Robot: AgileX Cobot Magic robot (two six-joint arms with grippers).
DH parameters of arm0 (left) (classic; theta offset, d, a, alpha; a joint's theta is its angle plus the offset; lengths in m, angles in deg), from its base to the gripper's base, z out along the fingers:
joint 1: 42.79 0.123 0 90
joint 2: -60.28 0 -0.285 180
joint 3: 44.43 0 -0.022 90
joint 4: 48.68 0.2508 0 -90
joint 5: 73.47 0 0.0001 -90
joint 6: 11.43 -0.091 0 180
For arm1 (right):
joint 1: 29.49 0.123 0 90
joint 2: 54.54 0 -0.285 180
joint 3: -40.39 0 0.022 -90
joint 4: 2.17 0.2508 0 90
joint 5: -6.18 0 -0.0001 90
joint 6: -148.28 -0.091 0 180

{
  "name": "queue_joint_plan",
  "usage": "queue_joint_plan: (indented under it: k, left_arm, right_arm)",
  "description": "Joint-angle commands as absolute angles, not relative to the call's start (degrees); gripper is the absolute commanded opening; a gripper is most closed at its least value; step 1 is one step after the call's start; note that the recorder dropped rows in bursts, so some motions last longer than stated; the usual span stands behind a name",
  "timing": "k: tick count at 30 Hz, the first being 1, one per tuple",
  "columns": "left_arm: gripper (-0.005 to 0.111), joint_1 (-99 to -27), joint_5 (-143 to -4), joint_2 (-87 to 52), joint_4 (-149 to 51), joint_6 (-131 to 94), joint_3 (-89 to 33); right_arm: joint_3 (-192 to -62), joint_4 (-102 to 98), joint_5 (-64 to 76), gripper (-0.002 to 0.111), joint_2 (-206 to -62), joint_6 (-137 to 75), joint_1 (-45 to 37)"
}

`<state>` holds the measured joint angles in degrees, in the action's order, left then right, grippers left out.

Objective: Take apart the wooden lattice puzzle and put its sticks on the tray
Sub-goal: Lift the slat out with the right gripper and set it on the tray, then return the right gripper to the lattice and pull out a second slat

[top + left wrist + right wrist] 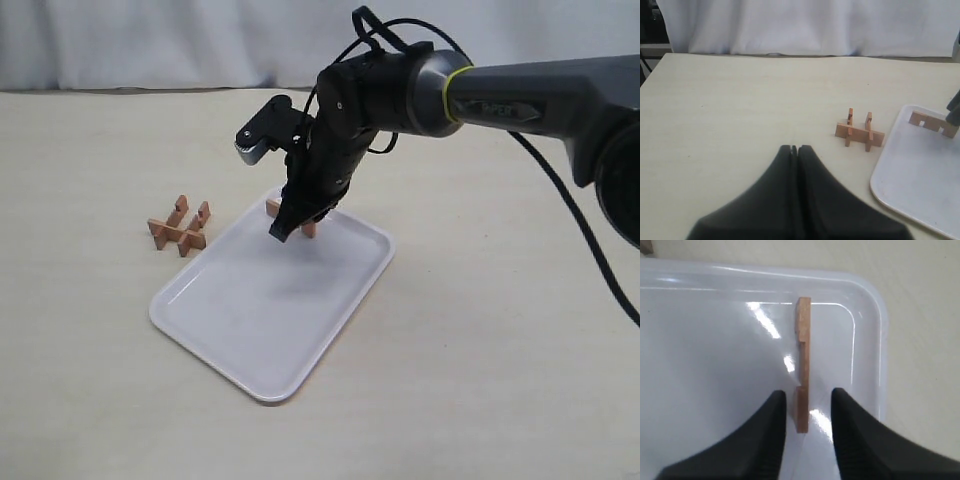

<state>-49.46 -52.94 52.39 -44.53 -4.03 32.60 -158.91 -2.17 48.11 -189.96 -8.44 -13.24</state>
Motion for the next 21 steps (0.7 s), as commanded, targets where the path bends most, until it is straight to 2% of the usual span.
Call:
queue_joint_plan:
  k: [1, 11, 21]
  left_arm:
    - [0.0, -49.4, -53.7, 52.5, -44.3, -3.9, 32.8]
    - [0.0, -49.4, -53.7, 52.5, -44.3, -3.9, 32.8]
    - [0.0, -49.4, -53.6, 52.5, -44.3, -3.9, 32.8]
  right_arm:
    - [-159.7, -2.2, 48.4, 0.047, -188.6, -8.5, -13.4]
    - [-159.7, 3.4, 45.6, 0.048, -184.2, -8.4, -7.3]
    - [-159.7, -0.7, 35.8, 0.044, -189.7, -7.7, -0.5]
